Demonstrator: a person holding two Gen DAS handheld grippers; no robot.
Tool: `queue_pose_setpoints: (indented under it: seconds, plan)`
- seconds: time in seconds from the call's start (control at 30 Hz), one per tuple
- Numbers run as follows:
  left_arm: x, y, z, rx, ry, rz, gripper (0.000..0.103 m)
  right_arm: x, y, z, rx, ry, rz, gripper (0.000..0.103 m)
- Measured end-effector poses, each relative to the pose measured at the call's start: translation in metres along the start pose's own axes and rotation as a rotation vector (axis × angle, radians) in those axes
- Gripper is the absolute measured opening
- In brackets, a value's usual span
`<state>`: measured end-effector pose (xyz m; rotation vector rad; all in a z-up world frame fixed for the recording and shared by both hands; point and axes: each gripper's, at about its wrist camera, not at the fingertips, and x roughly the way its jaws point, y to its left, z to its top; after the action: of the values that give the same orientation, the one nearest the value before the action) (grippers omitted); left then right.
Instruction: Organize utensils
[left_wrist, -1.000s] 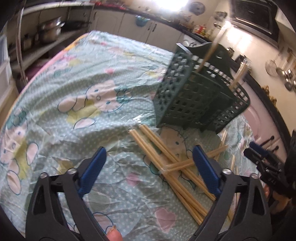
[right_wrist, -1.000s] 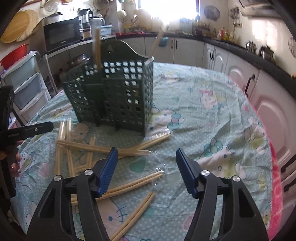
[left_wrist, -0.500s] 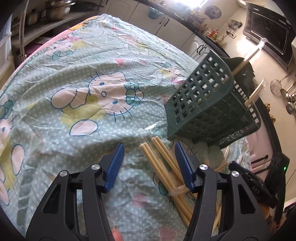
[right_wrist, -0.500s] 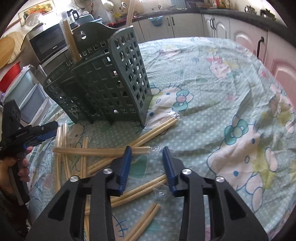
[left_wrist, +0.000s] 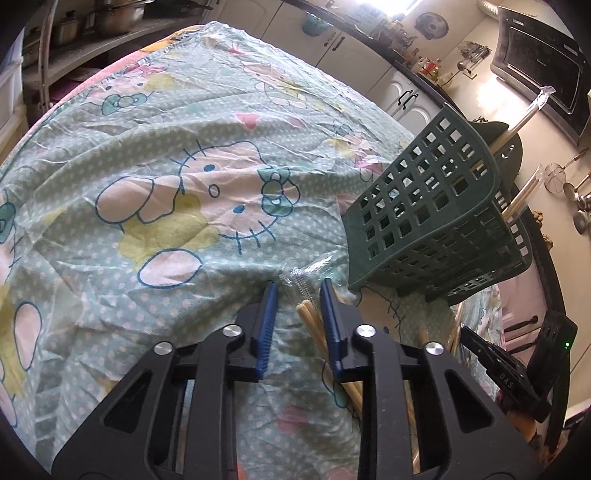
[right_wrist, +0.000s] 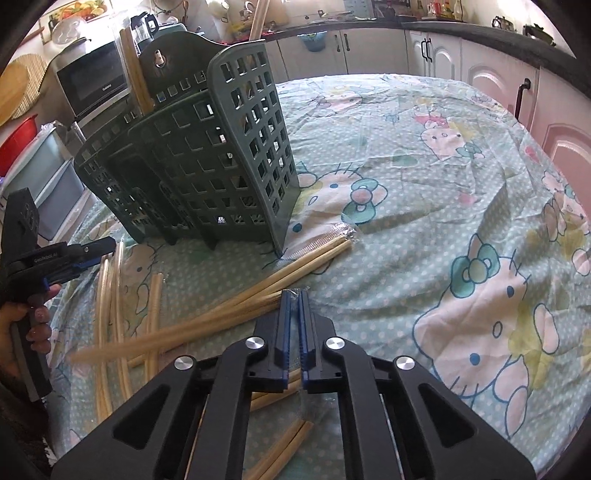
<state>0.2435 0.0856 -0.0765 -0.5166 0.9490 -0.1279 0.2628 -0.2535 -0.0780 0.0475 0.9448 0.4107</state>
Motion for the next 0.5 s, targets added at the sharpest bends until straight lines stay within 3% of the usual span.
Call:
queue_pose_setpoints:
  seconds: [0.23,0.5]
  plan:
    - [-0.003,0.009,0.002,-0.015,0.003,-0.024,0.005,-0.013,0.009,0.005,-0.019,-0.055,-0.018,0.002]
    - [-0.027,0.007,0.003,-0.004,-0.055,-0.043,0.004,-0.042,0.030,0.012,-0.105,-0.143,-0.029,0.001]
